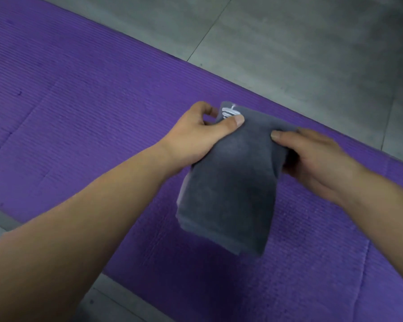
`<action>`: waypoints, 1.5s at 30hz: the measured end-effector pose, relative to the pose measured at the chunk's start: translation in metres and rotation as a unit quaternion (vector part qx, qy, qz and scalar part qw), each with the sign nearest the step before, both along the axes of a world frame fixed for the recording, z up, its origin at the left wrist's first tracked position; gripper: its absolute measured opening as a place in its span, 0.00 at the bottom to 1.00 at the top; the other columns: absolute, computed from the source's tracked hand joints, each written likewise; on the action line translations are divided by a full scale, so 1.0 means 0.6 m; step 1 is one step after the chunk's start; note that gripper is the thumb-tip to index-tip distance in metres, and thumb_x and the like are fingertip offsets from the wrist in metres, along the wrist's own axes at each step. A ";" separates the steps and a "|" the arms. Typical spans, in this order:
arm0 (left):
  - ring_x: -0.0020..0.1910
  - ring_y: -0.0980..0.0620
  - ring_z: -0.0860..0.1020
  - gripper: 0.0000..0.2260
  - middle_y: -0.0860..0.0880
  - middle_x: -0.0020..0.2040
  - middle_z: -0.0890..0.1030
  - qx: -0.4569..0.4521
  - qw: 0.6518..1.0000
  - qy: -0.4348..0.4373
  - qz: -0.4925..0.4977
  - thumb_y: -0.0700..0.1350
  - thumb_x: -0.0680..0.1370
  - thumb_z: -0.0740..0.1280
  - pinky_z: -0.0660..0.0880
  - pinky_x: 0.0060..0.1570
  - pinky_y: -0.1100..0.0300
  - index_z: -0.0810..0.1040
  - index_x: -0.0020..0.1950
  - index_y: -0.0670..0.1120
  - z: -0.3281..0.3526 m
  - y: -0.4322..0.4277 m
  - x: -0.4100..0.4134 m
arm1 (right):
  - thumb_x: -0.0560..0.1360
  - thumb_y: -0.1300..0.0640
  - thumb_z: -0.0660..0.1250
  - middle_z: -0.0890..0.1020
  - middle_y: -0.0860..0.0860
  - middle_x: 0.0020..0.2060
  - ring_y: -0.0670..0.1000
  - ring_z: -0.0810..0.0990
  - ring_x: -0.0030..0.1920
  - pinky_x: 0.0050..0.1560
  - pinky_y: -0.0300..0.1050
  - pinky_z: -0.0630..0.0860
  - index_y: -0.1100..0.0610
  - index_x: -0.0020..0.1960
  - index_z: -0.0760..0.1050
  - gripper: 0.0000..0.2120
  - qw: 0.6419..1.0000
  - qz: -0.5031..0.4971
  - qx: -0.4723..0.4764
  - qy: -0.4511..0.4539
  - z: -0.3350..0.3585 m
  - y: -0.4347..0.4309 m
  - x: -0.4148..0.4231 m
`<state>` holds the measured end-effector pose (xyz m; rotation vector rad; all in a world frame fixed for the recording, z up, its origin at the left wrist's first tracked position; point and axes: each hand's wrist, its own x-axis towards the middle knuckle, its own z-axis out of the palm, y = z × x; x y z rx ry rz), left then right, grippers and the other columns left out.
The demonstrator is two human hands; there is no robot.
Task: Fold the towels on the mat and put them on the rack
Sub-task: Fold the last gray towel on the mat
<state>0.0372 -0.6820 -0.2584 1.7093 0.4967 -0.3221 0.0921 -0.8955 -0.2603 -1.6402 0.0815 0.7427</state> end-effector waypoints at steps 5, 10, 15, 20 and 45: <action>0.51 0.52 0.81 0.25 0.52 0.49 0.79 0.040 0.995 0.045 0.079 0.55 0.73 0.77 0.79 0.52 0.56 0.70 0.62 0.48 -0.130 -0.018 0.026 | 0.81 0.52 0.67 0.84 0.54 0.55 0.54 0.85 0.50 0.42 0.48 0.82 0.55 0.60 0.74 0.11 0.990 -0.096 -0.099 0.032 -0.135 0.020 0.023; 0.40 0.51 0.78 0.17 0.52 0.40 0.80 0.195 0.977 0.081 -0.028 0.61 0.75 0.72 0.73 0.41 0.57 0.78 0.45 0.47 -0.143 -0.001 0.010 | 0.65 0.37 0.74 0.83 0.45 0.54 0.47 0.84 0.53 0.56 0.52 0.82 0.45 0.61 0.72 0.28 0.982 -0.079 -0.163 -0.046 -0.166 0.017 0.010; 0.36 0.51 0.76 0.15 0.52 0.36 0.78 0.199 0.971 0.107 -0.083 0.56 0.79 0.68 0.69 0.35 0.59 0.74 0.38 0.48 -0.128 0.005 -0.034 | 0.63 0.32 0.74 0.79 0.47 0.57 0.50 0.82 0.54 0.58 0.52 0.80 0.48 0.70 0.65 0.42 0.958 -0.058 -0.273 -0.068 -0.136 0.010 -0.032; 0.39 0.49 0.78 0.11 0.51 0.41 0.77 0.179 0.977 0.083 -0.080 0.54 0.82 0.65 0.75 0.36 0.56 0.71 0.46 0.48 -0.122 0.000 -0.034 | 0.70 0.41 0.77 0.83 0.48 0.44 0.48 0.85 0.43 0.45 0.48 0.84 0.50 0.65 0.66 0.31 0.968 -0.039 -0.242 -0.056 -0.118 0.010 -0.068; 0.81 0.46 0.51 0.39 0.46 0.84 0.46 0.316 0.923 -0.051 -0.212 0.57 0.80 0.62 0.51 0.79 0.46 0.44 0.83 0.48 -0.192 -0.035 -0.044 | 0.83 0.44 0.53 0.44 0.45 0.82 0.48 0.36 0.80 0.80 0.53 0.44 0.47 0.81 0.54 0.28 0.853 0.285 -0.296 -0.321 -0.189 0.009 -0.025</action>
